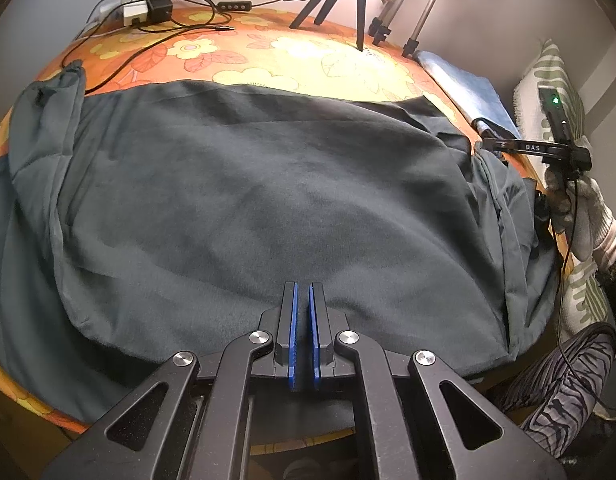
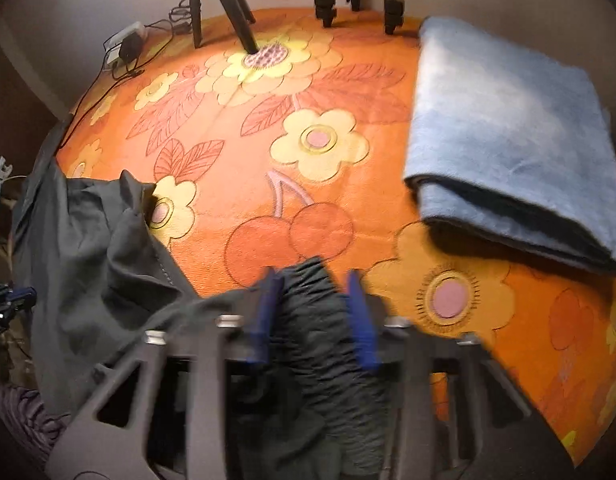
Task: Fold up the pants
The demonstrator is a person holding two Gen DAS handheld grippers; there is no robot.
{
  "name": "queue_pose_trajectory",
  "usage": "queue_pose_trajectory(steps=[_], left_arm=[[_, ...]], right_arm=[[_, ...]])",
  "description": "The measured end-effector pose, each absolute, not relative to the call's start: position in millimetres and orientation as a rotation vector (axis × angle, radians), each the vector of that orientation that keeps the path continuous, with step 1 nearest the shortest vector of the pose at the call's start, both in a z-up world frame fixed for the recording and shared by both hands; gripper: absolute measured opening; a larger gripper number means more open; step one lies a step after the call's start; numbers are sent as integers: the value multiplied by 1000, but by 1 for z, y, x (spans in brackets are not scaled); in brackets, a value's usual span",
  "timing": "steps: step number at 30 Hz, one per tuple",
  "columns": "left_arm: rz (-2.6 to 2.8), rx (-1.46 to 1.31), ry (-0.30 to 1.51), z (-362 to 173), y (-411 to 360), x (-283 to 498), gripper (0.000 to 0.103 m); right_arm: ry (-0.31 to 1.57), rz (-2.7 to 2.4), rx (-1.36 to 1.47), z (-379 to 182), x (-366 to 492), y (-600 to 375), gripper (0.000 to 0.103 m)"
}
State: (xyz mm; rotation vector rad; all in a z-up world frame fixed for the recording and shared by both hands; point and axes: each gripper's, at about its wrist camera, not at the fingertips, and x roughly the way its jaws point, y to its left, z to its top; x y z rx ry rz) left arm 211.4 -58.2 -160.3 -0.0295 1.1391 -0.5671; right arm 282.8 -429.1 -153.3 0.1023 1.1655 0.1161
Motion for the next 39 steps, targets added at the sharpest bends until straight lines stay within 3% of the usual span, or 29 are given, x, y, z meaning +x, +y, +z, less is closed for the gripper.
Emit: queue_pose_trajectory(steps=[1, 9, 14, 15, 16, 18, 27, 36, 39], left_arm=[[-566, -28, 1139, -160, -59, 212, 4], [-557, 0, 1162, -158, -64, 214, 4], [-631, 76, 1105, -123, -95, 214, 6], [-672, 75, 1084, -111, -108, 215, 17], [-709, 64, 1071, -104, -117, 215, 34], [-832, 44, 1047, -85, -150, 214, 50], [-1118, 430, 944, -82, -344, 187, 51], [-1039, 338, 1020, -109, -385, 235, 51], [-989, 299, 1079, -124, -396, 256, 52]], right_arm=[[1157, 98, 107, -150, 281, -432, 7], [1044, 111, 171, -99, 243, -449, 3], [966, 117, 183, -72, 198, -449, 2], [950, 120, 189, -68, 186, -449, 2], [941, 120, 198, -66, 178, -448, 1], [931, 137, 226, -65, 158, -449, 1], [936, 141, 316, -85, 120, -449, 1], [941, 59, 507, -102, 82, -502, 1], [954, -7, 606, -117, 59, -529, 6]])
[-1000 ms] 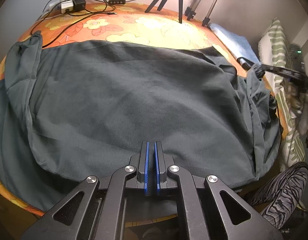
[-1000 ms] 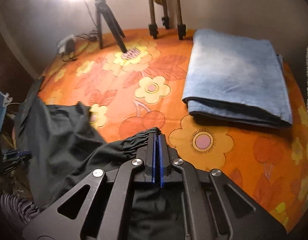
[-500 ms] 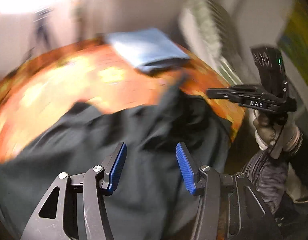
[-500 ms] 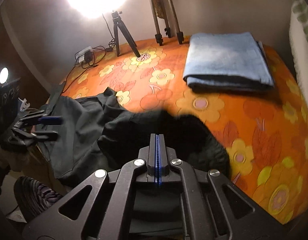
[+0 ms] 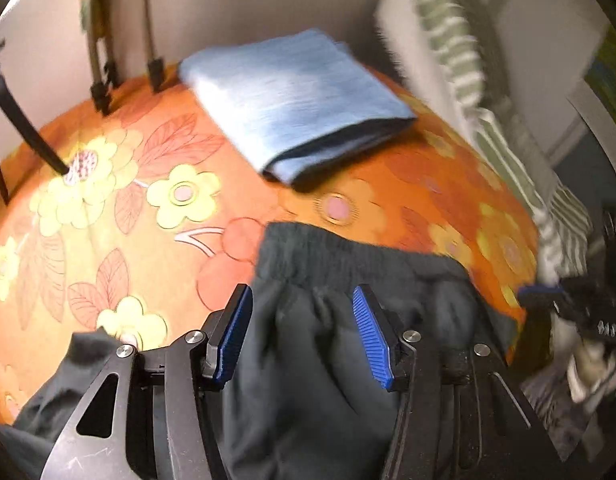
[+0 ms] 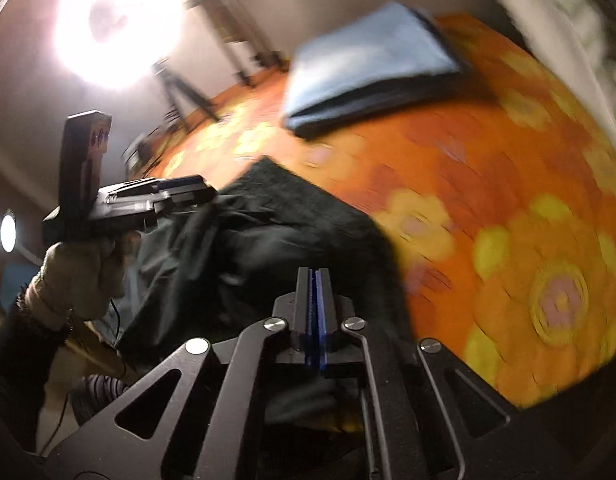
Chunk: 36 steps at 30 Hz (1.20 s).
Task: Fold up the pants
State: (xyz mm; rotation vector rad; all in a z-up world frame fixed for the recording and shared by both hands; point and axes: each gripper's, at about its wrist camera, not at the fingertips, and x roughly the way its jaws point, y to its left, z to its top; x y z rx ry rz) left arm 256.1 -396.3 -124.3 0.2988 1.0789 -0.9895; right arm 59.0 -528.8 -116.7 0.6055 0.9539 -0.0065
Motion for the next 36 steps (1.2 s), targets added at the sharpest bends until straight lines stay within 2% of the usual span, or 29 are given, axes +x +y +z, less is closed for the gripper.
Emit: queue_pose_trajectory(steps=[2, 4, 7, 9, 15, 17, 20, 21, 22, 28, 29, 30, 32, 34, 36], left_arm=[[-983, 288, 1108, -133, -404, 263, 52], [-980, 284, 1124, -140, -410, 265, 52], [-963, 278, 1137, -146, -414, 266, 52], [-952, 292, 1134, -148, -416, 265, 52], [-922, 296, 1141, -155, -413, 264, 51], [-921, 287, 1139, -157, -412, 263, 48], [-917, 296, 1115, -157, -411, 261, 37], [-909, 284, 1108, -156, -409, 262, 24], [-903, 278, 1105, -156, -408, 263, 17], [-948, 253, 1052, -139, -400, 251, 9], [-961, 243, 1038, -133, -398, 246, 9], [-978, 235, 1027, -128, -397, 240, 9], [-1017, 234, 989, -114, -395, 226, 8], [-1063, 245, 945, -100, -395, 206, 8], [-1106, 272, 902, -88, -396, 185, 8]], right_arm=[[979, -62, 645, -128, 45, -544, 16], [991, -96, 679, -136, 36, -555, 33], [990, -106, 737, -144, 26, -568, 42], [1001, -97, 748, -148, 22, -569, 43], [1050, -53, 735, -156, 23, -552, 43], [1058, -57, 720, -157, 22, -549, 43], [1073, -67, 731, -161, 20, -548, 43], [1078, -68, 730, -162, 20, -548, 43], [1085, -73, 725, -163, 20, -547, 43], [1089, -70, 714, -167, 20, -543, 43], [1086, -66, 714, -167, 20, -542, 39], [1087, -58, 720, -167, 21, -542, 29], [1077, -64, 711, -165, 20, -540, 27], [1048, -61, 719, -160, 17, -541, 15], [1014, -46, 755, -155, 11, -547, 11]])
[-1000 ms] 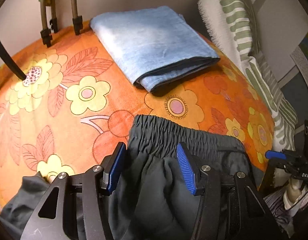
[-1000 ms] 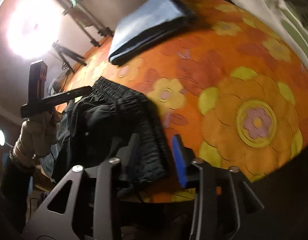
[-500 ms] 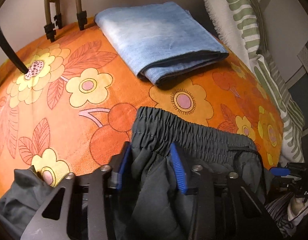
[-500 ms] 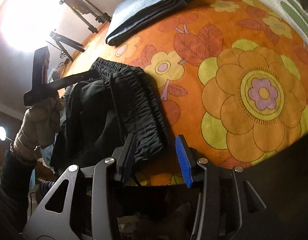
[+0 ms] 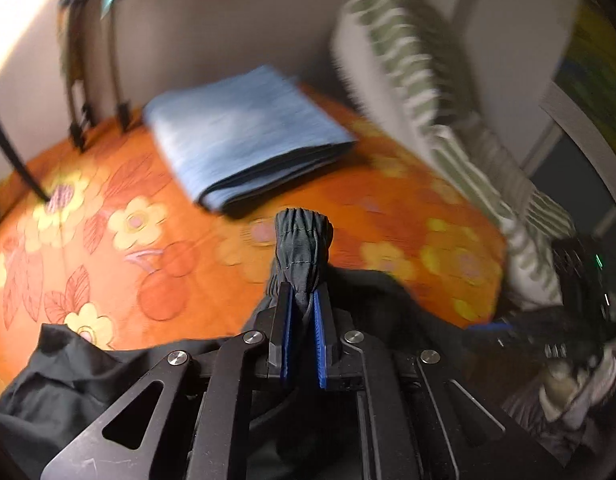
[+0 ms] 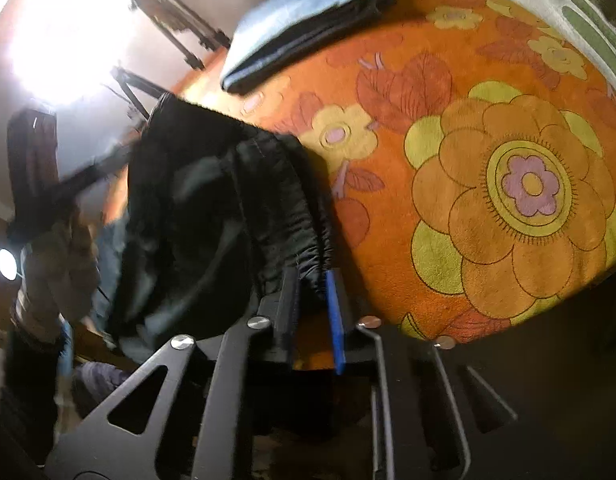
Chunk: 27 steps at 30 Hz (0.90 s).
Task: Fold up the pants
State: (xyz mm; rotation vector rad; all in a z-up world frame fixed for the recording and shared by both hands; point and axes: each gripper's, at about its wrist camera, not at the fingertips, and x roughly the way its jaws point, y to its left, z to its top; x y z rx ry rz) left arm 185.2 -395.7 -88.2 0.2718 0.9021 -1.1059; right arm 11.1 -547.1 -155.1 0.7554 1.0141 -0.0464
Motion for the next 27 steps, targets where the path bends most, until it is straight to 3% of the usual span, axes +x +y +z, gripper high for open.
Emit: queue_pose_trajectory(steps=[7, 20, 25, 26, 27], left_arm=[[-1291, 386, 850, -74, -411, 108, 8], [-1384, 600, 906, -121, -444, 37, 7], [-1401, 674, 906, -135, -451, 20, 8], [-1401, 692, 916, -137, -451, 18, 8], [-1403, 700, 914, -138, -450, 16, 9]], right_arm=[[961, -23, 797, -149, -13, -548, 10], [913, 36, 990, -172, -41, -565, 10], [899, 7, 1038, -175, -44, -577, 17], [889, 10, 1067, -176, -44, -582, 21], [879, 7, 1085, -176, -46, -585, 34]])
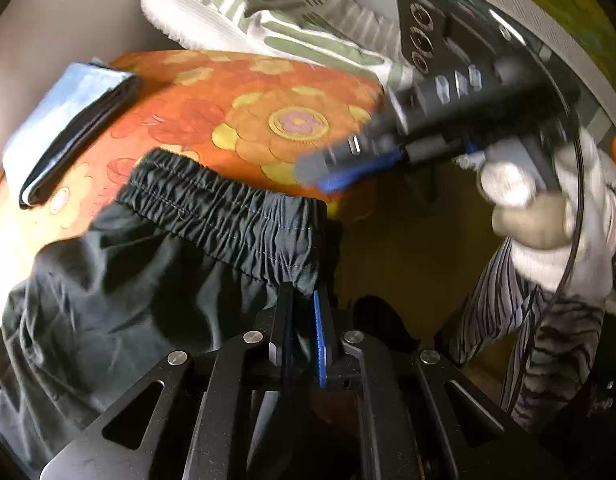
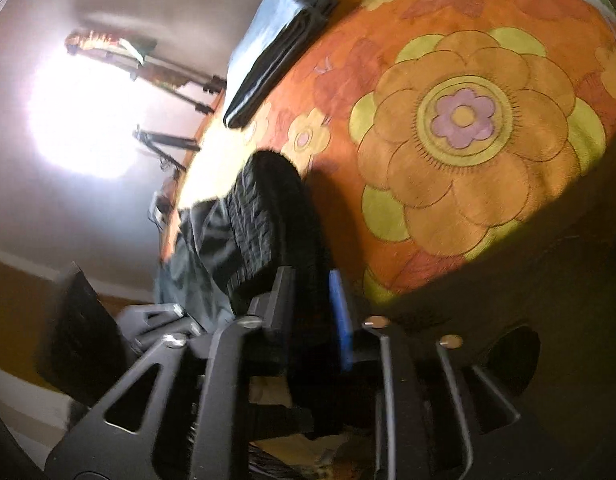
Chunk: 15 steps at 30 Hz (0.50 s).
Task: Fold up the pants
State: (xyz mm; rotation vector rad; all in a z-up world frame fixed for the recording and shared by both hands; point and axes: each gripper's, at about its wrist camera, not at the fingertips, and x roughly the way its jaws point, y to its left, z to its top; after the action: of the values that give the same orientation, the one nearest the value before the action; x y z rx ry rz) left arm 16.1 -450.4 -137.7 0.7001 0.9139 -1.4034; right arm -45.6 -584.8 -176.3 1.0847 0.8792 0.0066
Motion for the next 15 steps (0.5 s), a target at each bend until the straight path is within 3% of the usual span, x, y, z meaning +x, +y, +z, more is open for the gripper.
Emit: queue_pose_trajectory(steps=[1, 3, 9, 15], left_arm=[[-1403, 703, 914, -138, -450, 15, 9], [-1407, 703, 913, -137, -450, 14, 14], [-1411, 659, 890, -109, -426, 20, 16], [-1211, 476, 854, -67, -346, 86, 16]], right_arm=[[872, -2, 1094, -176, -47, -588, 49], [868, 1, 1096, -175, -44, -590, 62], [911, 22, 985, -169, -16, -575, 64], [942, -9, 795, -157, 34, -578, 67]])
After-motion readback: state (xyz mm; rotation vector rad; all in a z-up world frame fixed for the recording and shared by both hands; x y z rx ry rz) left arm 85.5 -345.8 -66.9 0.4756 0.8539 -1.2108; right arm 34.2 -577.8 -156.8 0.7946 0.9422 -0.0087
